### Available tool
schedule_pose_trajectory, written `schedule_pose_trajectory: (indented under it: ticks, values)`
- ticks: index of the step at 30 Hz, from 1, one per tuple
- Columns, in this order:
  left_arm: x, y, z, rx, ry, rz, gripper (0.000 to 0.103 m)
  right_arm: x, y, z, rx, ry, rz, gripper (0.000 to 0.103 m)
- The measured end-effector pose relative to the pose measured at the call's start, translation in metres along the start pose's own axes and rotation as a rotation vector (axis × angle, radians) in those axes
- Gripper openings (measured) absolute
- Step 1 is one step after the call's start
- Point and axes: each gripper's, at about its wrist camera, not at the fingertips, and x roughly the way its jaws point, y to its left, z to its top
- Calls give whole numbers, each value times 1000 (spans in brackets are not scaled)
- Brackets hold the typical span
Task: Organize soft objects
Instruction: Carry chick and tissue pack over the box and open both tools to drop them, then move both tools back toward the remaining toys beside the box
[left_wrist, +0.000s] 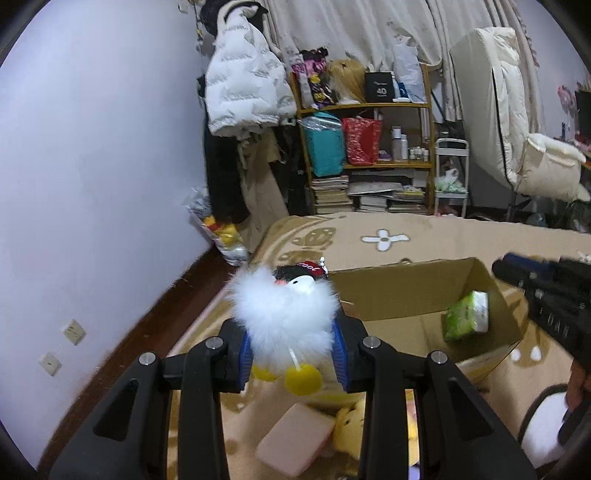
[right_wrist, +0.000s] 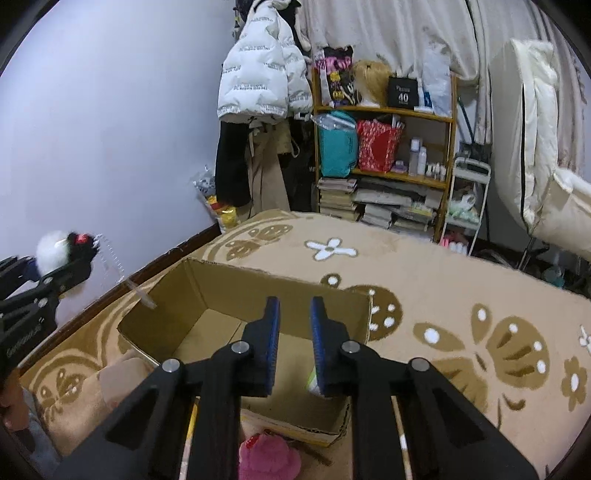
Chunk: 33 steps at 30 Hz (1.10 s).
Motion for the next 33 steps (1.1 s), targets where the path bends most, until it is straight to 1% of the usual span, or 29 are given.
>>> schedule_pose_trajectory:
  ticks: [2, 6, 12, 15, 17, 19, 21, 22, 23, 24, 25, 27, 28, 29, 30, 31, 32, 33]
  values:
    - [8, -3, 1, -3, 8, -18, 34, 5, -4, -1, 16, 19, 15, 17]
    - [25, -5, -1, -36, 48, -110, 34, 12, -17, -3, 55, 51, 38, 17]
    - [39, -14, -8, 2, 79, -136, 37, 13, -33, -2, 109, 58, 67, 17]
    - [45, -14, -13, 13, 110, -134, 43, 16, -35, -3, 118, 68, 69, 18]
    - [48, -14, -16, 21, 118, -116, 57, 18, -33, -4, 110, 78, 67, 18]
    - [46, -14, -18, 23, 117, -102, 58, 20, -31, -5, 107, 85, 68, 20]
    - [44, -12, -20, 24, 132, -102, 68, 21, -29, -6, 104, 94, 69, 28]
    - [43, -11, -21, 20, 136, -99, 78, 21, -28, -7, 101, 95, 68, 30]
    - [40, -10, -23, 16, 133, -92, 83, 20, -27, -8, 100, 95, 67, 32]
    - [36, -9, -24, 14, 125, -86, 84, 19, -26, -8, 100, 97, 68, 38]
    - [34, -8, -25, 16, 125, -79, 86, 18, -26, -9, 100, 98, 70, 42]
    - [27, -7, -27, 35, 132, -66, 89, 13, -23, -10, 99, 95, 64, 56]
    - [23, -6, -28, 42, 132, -55, 92, 11, -23, -11, 99, 92, 61, 59]
    - [20, -4, -29, 48, 131, -47, 96, 8, -22, -11, 103, 87, 57, 65]
    - [17, -4, -30, 51, 129, -43, 98, 6, -21, -11, 105, 85, 55, 70]
    - [10, -3, -32, 57, 123, -36, 100, 4, -20, -11, 107, 85, 53, 74]
    - [7, -3, -33, 61, 121, -32, 100, 0, -19, -11, 109, 85, 52, 80]
    - [1, -2, -35, 67, 117, -22, 100, -2, -18, -12, 109, 85, 52, 84]
